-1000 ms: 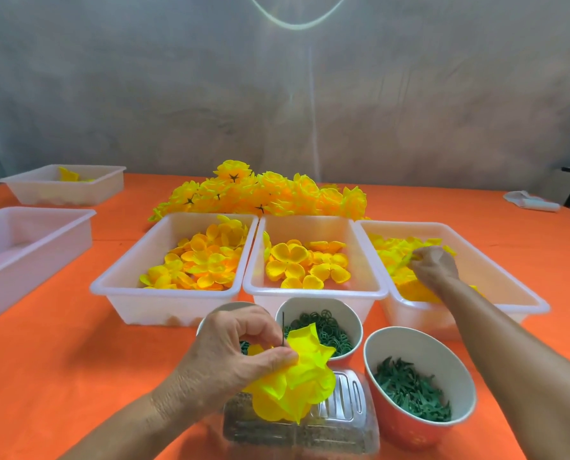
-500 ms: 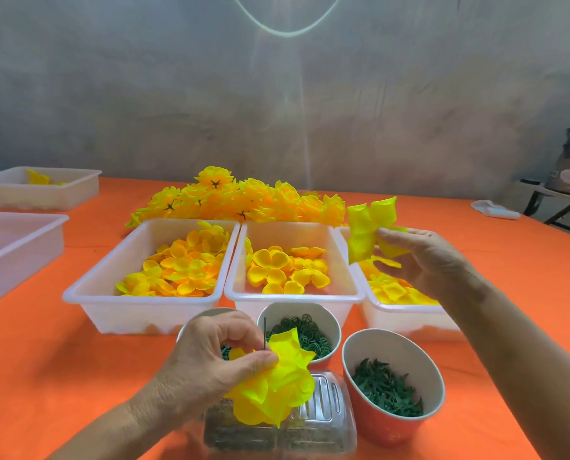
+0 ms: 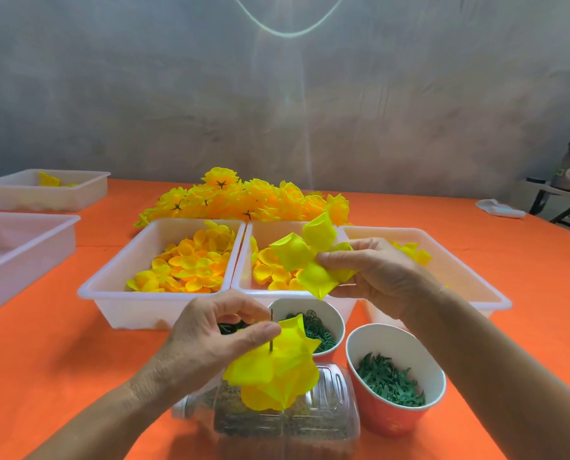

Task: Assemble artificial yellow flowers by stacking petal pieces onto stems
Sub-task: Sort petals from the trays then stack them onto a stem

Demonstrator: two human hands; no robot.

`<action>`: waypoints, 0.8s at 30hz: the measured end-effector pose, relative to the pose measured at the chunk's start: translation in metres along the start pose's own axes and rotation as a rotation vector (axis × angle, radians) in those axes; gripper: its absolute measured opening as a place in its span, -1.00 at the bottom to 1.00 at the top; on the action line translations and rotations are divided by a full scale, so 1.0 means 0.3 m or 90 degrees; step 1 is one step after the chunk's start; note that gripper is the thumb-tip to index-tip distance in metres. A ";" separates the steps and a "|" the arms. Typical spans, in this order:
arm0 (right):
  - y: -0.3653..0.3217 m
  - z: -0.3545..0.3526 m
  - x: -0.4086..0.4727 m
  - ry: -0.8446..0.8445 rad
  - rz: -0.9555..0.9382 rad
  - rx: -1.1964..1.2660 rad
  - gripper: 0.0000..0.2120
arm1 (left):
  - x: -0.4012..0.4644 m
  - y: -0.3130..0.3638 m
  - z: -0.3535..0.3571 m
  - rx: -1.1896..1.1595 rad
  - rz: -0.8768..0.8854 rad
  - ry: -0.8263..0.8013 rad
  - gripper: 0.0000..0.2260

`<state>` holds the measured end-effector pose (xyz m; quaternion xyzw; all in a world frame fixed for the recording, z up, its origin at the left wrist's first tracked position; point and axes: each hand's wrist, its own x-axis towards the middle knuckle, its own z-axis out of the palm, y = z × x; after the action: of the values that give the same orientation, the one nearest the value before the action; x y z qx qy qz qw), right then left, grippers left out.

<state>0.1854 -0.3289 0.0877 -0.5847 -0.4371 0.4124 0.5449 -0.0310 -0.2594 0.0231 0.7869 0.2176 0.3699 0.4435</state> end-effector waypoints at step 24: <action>-0.060 0.067 -0.038 -0.202 0.102 0.000 -0.70 | 0.088 0.164 -0.025 -0.281 -0.253 0.029 -0.79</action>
<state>0.1621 -0.3337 0.1043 -0.5452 -0.4700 0.5415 0.4344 -0.0193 -0.2628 0.0781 0.6051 0.2919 0.3317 0.6624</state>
